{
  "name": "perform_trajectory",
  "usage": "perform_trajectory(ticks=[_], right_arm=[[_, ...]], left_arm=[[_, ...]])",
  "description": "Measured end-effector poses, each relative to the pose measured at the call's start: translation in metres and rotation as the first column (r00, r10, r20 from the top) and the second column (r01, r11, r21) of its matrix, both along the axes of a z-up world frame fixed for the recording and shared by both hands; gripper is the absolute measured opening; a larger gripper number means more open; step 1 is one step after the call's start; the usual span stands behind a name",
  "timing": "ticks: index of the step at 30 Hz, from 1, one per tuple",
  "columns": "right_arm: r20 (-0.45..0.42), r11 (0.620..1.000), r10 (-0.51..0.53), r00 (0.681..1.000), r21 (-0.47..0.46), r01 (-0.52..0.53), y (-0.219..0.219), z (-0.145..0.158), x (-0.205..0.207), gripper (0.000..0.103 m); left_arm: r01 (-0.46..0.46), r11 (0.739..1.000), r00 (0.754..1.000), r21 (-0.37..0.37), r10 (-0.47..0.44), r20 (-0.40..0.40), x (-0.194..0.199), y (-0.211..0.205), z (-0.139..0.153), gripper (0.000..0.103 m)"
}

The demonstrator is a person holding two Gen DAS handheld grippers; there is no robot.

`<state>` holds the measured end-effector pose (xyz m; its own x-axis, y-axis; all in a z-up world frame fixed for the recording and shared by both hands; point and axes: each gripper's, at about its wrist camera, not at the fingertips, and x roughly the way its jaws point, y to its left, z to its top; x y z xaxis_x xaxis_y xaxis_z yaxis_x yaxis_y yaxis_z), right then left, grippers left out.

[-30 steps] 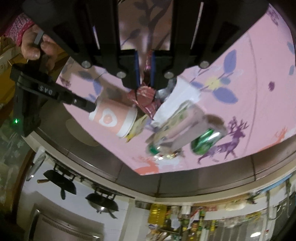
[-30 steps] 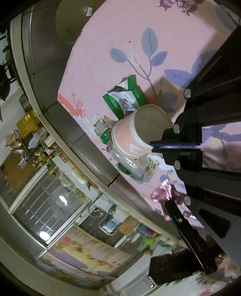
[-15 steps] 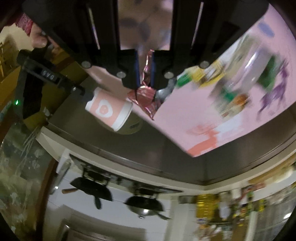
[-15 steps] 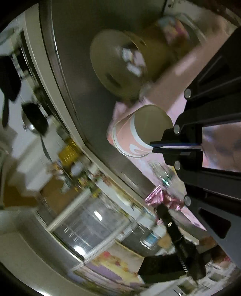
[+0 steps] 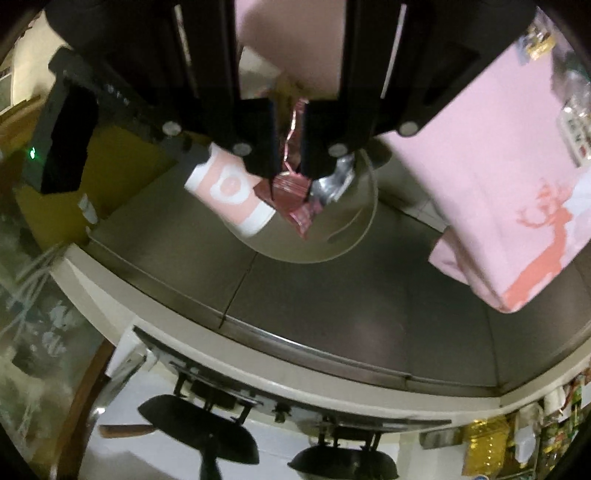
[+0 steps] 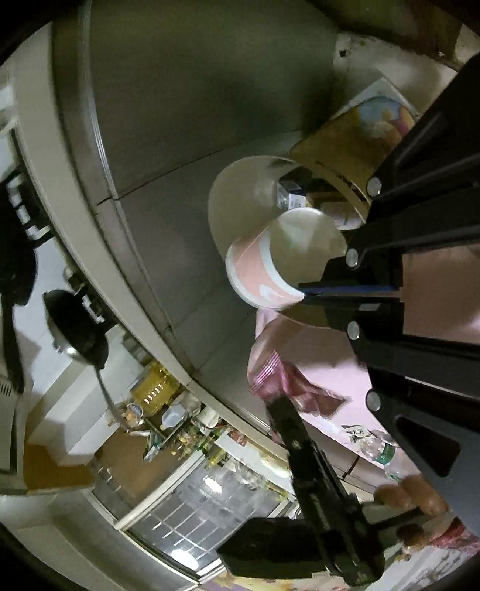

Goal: Collect trash
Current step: 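Carry the wrapper and paper cup to the beige bin and release both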

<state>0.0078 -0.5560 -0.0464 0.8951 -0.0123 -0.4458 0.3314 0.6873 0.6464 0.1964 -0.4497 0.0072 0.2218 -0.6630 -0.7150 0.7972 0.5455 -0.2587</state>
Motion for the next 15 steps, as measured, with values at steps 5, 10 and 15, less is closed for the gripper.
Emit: perform_trajectory(ticks=[5,10,15], right_arm=[[0.005,0.995,0.005,1.000,0.100,-0.005,-0.015,-0.017,0.008,0.004],[0.012,0.998,-0.031,0.999,0.055,0.031,-0.004,-0.007,-0.002,0.045],[-0.035,0.995,-0.015,0.999,-0.098,0.011,0.032,0.019,-0.001,0.049]], left_arm=[[-0.045,0.997,0.998,0.070,0.048,-0.037,0.017,-0.023,-0.026,0.050],[-0.073,0.997,0.997,0.031,0.074,-0.033,0.011,0.000,-0.009,0.050],[-0.115,0.993,0.993,-0.019,0.115,0.011,-0.010,0.052,0.009,0.050]])
